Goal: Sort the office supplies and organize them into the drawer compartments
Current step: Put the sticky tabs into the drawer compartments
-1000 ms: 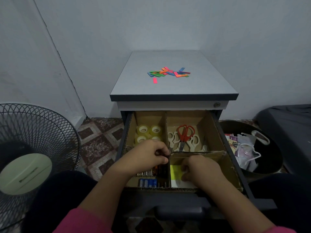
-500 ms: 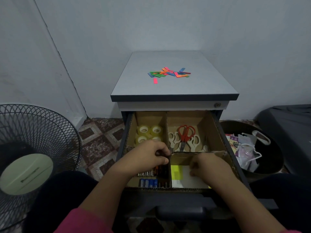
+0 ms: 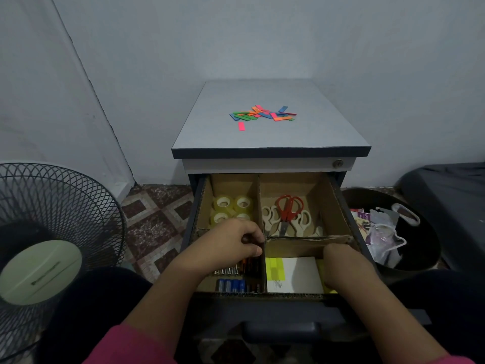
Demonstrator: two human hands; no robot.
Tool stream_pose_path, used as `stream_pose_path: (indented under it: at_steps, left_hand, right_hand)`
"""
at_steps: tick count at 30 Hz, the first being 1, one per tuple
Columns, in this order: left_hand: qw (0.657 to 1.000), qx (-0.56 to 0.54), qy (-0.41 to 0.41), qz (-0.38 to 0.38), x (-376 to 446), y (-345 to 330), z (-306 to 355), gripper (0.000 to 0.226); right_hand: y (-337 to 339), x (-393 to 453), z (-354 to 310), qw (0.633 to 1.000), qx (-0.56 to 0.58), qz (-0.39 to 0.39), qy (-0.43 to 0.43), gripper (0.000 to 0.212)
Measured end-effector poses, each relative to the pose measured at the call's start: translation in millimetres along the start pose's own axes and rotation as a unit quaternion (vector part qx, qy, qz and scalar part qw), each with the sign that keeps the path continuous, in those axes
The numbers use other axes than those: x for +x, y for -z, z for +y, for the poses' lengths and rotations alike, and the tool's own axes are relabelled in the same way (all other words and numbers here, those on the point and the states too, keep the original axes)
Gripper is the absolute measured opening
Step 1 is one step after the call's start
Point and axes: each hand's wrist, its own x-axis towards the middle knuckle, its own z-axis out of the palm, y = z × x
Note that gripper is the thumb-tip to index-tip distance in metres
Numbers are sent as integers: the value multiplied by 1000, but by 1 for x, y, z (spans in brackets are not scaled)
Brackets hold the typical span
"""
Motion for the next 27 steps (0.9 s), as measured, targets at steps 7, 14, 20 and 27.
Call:
stream_pose_path:
  at_steps: [7, 14, 20, 27]
  left_hand:
    - [1000, -2, -1, -1, 2, -1, -3, 20]
    - [1000, -1, 3, -4, 5, -2, -5, 17]
    - [1000, -8, -1, -7, 6, -3, -7, 17]
    - [1000, -8, -2, -5, 4, -3, -6, 17]
  right_hand:
    - [12, 1, -6, 999, 37, -25, -2, 16]
    - [2, 1, -53, 960, 238, -147, 24, 12]
    - [-9, 4, -63, 981, 171, -58, 76, 16]
    - [-11, -5, -57, 991, 65, 52, 108, 15]
